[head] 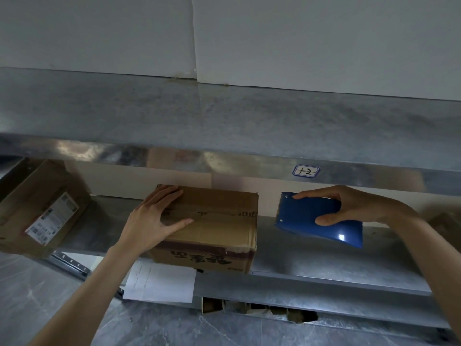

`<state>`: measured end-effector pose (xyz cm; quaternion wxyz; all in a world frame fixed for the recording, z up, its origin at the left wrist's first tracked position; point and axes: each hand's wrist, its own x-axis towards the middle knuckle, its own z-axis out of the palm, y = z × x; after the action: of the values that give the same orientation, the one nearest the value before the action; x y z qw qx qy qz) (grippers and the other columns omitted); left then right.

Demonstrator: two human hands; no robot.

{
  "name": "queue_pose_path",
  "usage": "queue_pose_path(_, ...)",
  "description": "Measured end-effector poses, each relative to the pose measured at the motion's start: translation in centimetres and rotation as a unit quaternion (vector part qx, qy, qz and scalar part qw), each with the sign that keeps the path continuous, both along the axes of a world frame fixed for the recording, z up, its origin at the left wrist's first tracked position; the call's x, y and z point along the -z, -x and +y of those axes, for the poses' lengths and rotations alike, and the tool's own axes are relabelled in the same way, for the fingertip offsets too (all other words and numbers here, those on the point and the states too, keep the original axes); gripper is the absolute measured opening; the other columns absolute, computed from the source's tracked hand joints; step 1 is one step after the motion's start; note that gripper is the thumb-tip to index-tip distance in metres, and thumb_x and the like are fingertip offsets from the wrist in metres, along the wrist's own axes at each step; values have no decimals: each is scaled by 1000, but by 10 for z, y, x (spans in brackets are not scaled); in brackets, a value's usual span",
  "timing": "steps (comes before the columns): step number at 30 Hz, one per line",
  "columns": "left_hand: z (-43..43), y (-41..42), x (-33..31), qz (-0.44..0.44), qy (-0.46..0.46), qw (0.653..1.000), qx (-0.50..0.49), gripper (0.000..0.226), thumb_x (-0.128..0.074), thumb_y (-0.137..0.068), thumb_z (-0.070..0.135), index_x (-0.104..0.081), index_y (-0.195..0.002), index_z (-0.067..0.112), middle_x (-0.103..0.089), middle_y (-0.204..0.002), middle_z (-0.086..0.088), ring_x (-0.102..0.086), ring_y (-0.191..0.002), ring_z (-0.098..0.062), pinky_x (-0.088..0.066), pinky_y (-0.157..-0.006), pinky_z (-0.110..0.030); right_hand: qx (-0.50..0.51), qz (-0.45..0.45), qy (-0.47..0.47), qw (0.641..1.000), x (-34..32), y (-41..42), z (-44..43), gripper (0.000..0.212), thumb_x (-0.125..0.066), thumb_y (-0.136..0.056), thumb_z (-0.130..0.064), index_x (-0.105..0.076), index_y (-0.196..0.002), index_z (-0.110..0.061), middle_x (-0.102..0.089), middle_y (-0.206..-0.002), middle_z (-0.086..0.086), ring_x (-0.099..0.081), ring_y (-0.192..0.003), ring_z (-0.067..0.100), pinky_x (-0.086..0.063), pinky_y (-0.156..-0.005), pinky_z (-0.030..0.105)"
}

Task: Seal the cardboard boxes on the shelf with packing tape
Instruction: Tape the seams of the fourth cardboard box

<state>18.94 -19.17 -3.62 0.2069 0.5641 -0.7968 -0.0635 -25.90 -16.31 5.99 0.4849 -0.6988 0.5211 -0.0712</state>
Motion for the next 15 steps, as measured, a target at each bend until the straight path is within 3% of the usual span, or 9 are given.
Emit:
queue_pose_path(6,1,0,-1,1,-2,1000,3,92,-37,-72,93,-47,-143,36,-44,-150,12,-40,-140,-14,-48,-104,-46,7,-24,1,1000,5,7,4,56,-77,-82,-27,-56,-125,-56,-51,-134,-34,-51,-122,-7,-45,-100,19)
queue_pose_path(15,0,0,-1,-3,-7,1000,7,93,-37,-72,92,-47,-144,34,-45,-150,8,-42,-138,-18,-48,-102,-47,16,-4,-1,1000,18,4,-2,58,-80,-81,-25,-57,-129,-48,-54,-134,-29,-57,-114,-5,-50,-95,21)
